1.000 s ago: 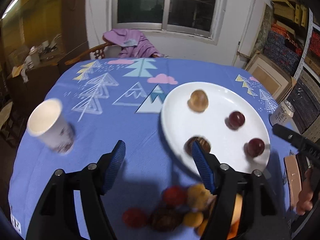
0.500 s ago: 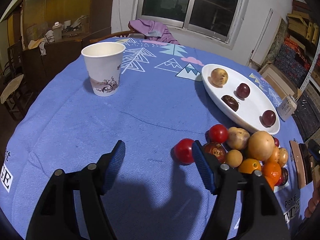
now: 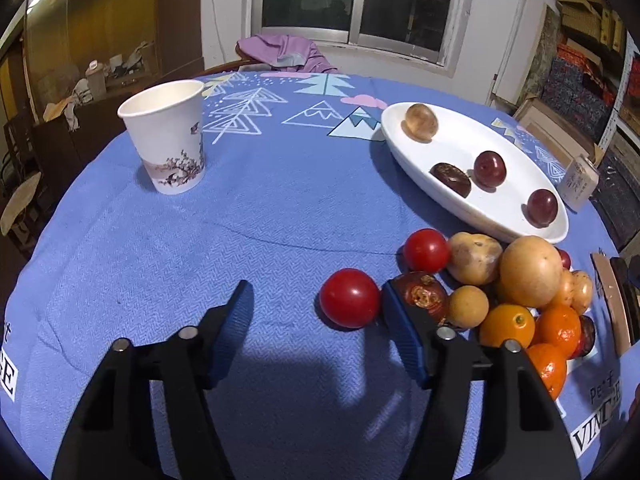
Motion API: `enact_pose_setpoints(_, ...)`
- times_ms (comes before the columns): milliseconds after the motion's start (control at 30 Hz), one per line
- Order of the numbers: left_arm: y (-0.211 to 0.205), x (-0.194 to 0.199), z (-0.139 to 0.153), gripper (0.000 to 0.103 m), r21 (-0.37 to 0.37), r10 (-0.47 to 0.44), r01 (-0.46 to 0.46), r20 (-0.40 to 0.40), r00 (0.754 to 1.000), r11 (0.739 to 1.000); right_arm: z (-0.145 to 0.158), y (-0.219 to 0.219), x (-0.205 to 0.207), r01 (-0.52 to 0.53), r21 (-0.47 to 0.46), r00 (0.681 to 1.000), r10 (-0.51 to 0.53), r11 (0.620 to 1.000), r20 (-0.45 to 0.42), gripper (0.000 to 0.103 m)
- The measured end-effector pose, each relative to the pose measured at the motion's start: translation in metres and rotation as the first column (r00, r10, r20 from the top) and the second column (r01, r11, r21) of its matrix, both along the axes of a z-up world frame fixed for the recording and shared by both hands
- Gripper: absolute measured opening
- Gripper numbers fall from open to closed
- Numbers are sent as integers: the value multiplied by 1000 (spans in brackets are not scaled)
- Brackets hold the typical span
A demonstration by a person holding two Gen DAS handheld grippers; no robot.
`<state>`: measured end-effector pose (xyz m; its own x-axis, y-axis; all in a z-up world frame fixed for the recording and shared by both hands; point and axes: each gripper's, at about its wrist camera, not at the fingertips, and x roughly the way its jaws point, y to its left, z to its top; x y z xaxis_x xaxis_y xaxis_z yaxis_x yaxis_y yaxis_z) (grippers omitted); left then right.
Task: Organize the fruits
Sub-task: 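Grasp the red tomato with the left tool, then grasp a brown mangosteen with the right tool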
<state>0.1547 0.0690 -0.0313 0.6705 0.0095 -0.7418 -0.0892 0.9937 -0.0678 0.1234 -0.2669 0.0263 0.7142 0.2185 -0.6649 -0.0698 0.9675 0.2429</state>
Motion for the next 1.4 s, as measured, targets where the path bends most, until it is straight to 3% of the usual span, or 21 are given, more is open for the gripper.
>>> enact_pose_setpoints(133, -8, 0, 1, 48, 24, -39, 39, 14, 999, 999, 0, 1, -2, -6, 1, 1000, 6, 1000, 2, 86)
enact_pose_setpoints(200, -8, 0, 0, 48, 16, -45, 45, 14, 999, 999, 0, 2, -3, -9, -1, 1000, 9, 1000, 3, 86)
enact_pose_setpoints(467, 6, 7, -10, 50, -115, -55, 52, -23, 998, 992, -1, 5, -3, -19, -10, 1000, 19, 1000, -3, 86)
enact_pose_setpoints(667, 1, 8, -12, 48, -86, -65, 61, -40, 997, 994, -1, 5, -3, -19, -7, 1000, 19, 1000, -4, 86)
enact_pose_setpoints(833, -5, -1, -11, 30, -47, -83, 81, -51, 995, 996, -5, 7, -3, -56, -19, 997, 55, 998, -53, 86)
enact_pose_setpoints(933, -9, -6, -10, 30, -23, -88, 87, -49, 995, 996, -7, 7, -8, -96, -6, 993, 95, 995, -71, 86)
enact_pose_setpoints(1100, -6, -7, -9, 30, -55, -92, 89, -49, 995, 994, -18, 11, -20, -174, 49, 977, 179, 984, -113, 85)
enact_pose_setpoints(1167, -8, -8, -10, 30, -47, -94, 92, -49, 994, 995, -23, 15, -20, -184, 44, 974, 188, 982, -128, 82)
enact_pose_setpoints(1300, -8, -8, -10, 30, -40, -97, 95, -50, 994, 995, -30, 22, -18, -206, 35, 965, 209, 978, -156, 65)
enact_pose_setpoints(1400, -8, -8, -10, 30, -29, -96, 95, -49, 994, 995, -30, 31, -23, -211, -74, 971, 200, 975, -132, 61)
